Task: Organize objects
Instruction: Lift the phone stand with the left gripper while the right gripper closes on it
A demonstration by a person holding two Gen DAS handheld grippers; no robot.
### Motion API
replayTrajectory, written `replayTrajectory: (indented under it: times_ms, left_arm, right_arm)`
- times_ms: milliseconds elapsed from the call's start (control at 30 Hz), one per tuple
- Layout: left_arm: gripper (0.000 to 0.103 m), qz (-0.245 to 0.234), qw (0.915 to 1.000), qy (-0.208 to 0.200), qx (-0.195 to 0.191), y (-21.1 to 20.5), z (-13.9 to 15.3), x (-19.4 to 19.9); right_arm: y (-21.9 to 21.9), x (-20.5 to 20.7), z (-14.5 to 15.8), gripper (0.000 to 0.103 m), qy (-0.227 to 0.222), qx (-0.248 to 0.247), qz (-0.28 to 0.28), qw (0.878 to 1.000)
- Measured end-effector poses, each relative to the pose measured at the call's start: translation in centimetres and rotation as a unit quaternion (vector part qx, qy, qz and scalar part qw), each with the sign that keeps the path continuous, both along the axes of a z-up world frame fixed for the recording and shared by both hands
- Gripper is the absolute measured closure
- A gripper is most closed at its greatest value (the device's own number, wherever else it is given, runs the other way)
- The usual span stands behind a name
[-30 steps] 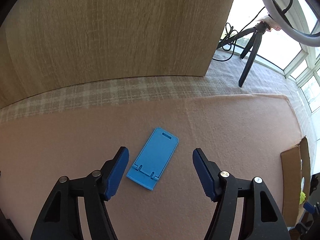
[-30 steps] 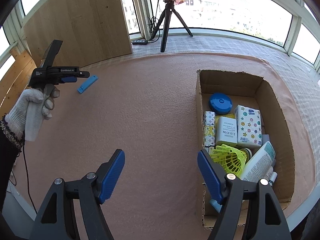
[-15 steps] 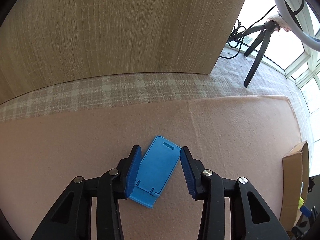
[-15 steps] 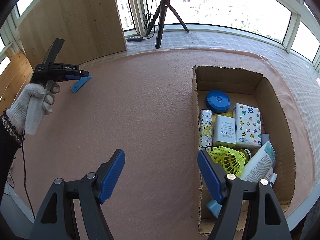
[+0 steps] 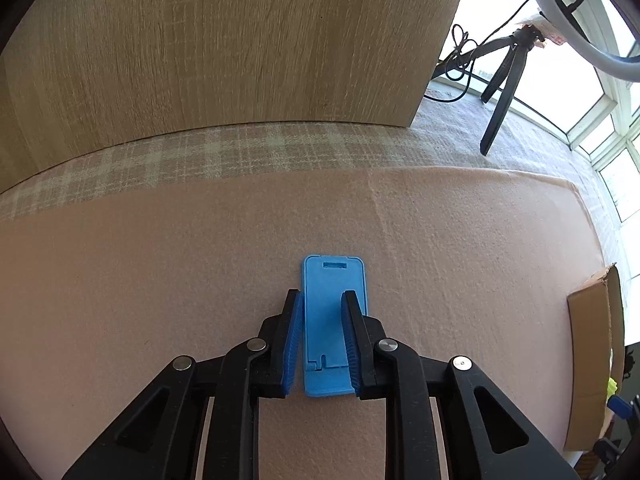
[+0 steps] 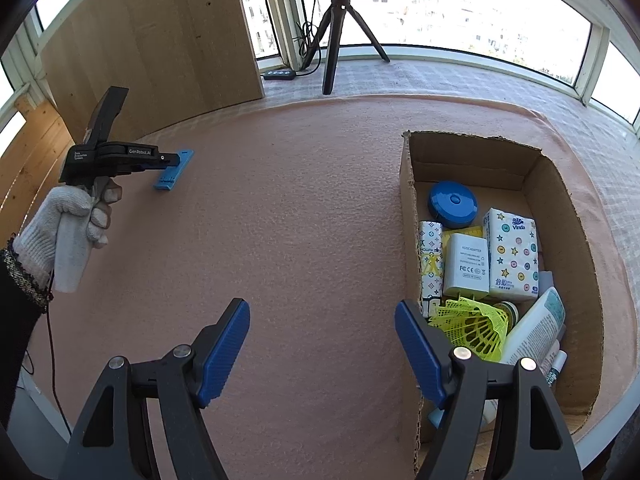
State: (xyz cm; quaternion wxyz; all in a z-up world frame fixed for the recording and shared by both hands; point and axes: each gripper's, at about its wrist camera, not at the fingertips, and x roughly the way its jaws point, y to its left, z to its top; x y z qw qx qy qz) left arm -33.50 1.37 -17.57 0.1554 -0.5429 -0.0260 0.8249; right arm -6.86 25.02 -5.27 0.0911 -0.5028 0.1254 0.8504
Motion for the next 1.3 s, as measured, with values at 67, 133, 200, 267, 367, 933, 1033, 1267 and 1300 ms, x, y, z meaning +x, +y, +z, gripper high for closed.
replayTrajectory:
  times_ms: [67,133,200,267,367,933,1033,1267,1300]
  left_arm:
    - [0.082,0.000,1.0000,0.004,0.002,0.5,-0.1,0.9]
    - [0.082,-0.002,1.0000,0.005,0.008,0.7,-0.1,1.9]
    - [0.082,-0.008,0.9999,0.011,0.003,1.4,-0.1,3.0]
    - [0.082,-0.013,0.9998,0.014,0.002,1.8,0.0,4.3]
    - [0.082,-0.021,0.9996,0.021,-0.004,2.5,0.1,6.2]
    - [0.084,-0.061,0.9980,-0.001,0.017,6.2,0.2,17.2]
    - [0.084,-0.063,0.9978,-0.004,0.020,6.7,0.2,20.0]
    - [0.084,-0.075,0.9962,-0.018,0.040,7.4,0.3,24.4]
    - [0.084,-0.082,0.9951,-0.025,0.049,7.4,0.3,24.8]
  right_arm:
    - [-0.1,-0.2,0.1,0.032,0.002,-0.003,0.002,1.000]
    - [-0.1,-0.4,0.1,0.032,0.004,-0.006,0.003,1.000]
    - [-0.1,-0.4,0.1,0.032,0.005,-0.008,0.004,1.000]
    - [-0.2,-0.5,0.1,0.032,0.006,-0.011,0.008,1.000]
    - [-0.2,-0.6,0.0,0.032,0.007,-0.016,0.010,1.000]
    - [0.3,-0.9,-0.5,0.032,0.010,-0.064,0.018,0.998]
    - [0.5,-0.9,-1.0,0.032,0.008,-0.078,0.018,0.997]
    - [-0.1,-1.3,-3.0,0.031,-0.006,-0.125,0.035,0.992]
    - [-0.3,-1.3,-3.3,0.031,-0.009,-0.132,0.040,0.990]
